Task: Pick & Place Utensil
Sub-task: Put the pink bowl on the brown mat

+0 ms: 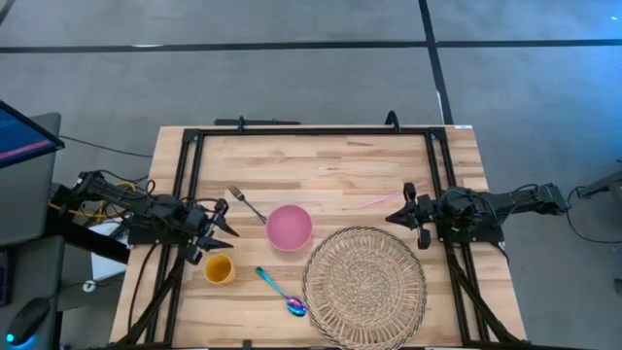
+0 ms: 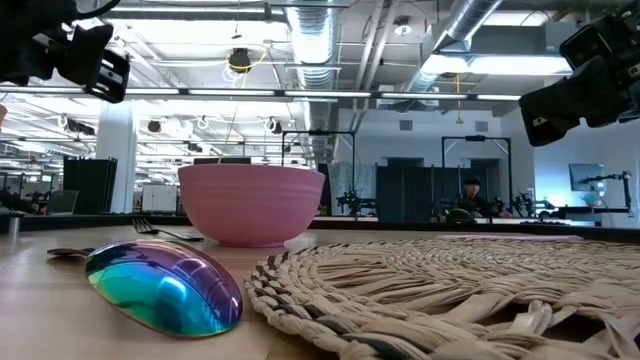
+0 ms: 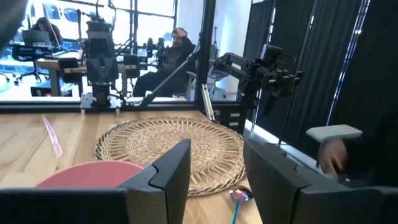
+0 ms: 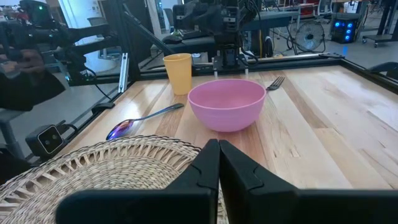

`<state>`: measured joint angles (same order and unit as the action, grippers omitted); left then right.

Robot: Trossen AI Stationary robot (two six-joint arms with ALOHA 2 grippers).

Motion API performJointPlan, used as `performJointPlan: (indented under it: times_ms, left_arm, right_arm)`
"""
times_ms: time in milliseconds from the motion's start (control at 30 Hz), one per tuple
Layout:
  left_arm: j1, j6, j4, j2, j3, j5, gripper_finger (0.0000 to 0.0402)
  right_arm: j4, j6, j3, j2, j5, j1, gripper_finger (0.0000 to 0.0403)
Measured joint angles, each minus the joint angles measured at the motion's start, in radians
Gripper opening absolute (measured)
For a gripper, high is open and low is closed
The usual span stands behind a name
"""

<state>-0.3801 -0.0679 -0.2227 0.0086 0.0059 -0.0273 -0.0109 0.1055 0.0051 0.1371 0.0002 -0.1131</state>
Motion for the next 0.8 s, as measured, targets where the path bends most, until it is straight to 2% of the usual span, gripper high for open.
performJointPlan:
  times_ms: [667,800]
  left_arm:
    - [0.0,-0.041,-0.101,0.0,0.0,0.001,0.015]
    - [0.0,-0.063,-0.116,0.012,0.0,0.089,0.015]
  right_arm:
    - [-0.001,0.001,0.0,0.0,0.0,0.0,0.0]
    - [-0.006,0.013,0.0,0.0,0.003,0.0,0.0]
